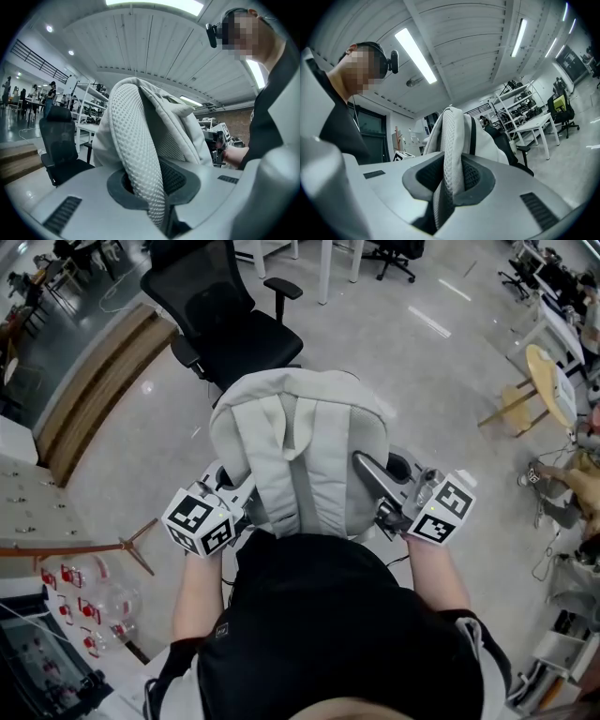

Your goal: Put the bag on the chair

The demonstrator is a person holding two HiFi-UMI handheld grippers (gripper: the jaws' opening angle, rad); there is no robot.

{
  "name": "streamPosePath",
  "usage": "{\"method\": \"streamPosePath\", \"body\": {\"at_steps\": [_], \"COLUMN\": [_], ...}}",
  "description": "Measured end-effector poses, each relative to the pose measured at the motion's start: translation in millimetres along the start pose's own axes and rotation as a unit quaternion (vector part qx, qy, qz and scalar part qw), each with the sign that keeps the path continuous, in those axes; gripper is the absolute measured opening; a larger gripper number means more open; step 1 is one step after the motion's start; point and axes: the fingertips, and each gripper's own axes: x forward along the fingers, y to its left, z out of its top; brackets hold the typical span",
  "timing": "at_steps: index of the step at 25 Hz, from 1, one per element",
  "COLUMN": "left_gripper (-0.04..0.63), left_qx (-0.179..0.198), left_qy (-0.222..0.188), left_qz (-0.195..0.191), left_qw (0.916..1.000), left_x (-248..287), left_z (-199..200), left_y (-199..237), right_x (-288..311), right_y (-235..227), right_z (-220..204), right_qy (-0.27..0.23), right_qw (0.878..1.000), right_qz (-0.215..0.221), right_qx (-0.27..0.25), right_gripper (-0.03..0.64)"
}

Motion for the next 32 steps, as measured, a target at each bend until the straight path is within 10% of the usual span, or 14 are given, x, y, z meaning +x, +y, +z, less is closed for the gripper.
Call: {"method": "streamPosePath", "body": {"at_steps": [32], "left_gripper": [0.066], "left_qx": [0.014], "left_qy": [-0.015], "left_qz": [-0.082], "left_qw": [0.9965], "left_x": [138.8], "left_z": [73.2], "left_y": [230.8], "right_x": [169.5], "right_y": [-180.5], "right_z": [63.2], "right_qy": [-0.015], "right_qw": [0.997], "right_qz": [-0.070], "right_qx": [-0.015], "right_gripper": [0.063]}}
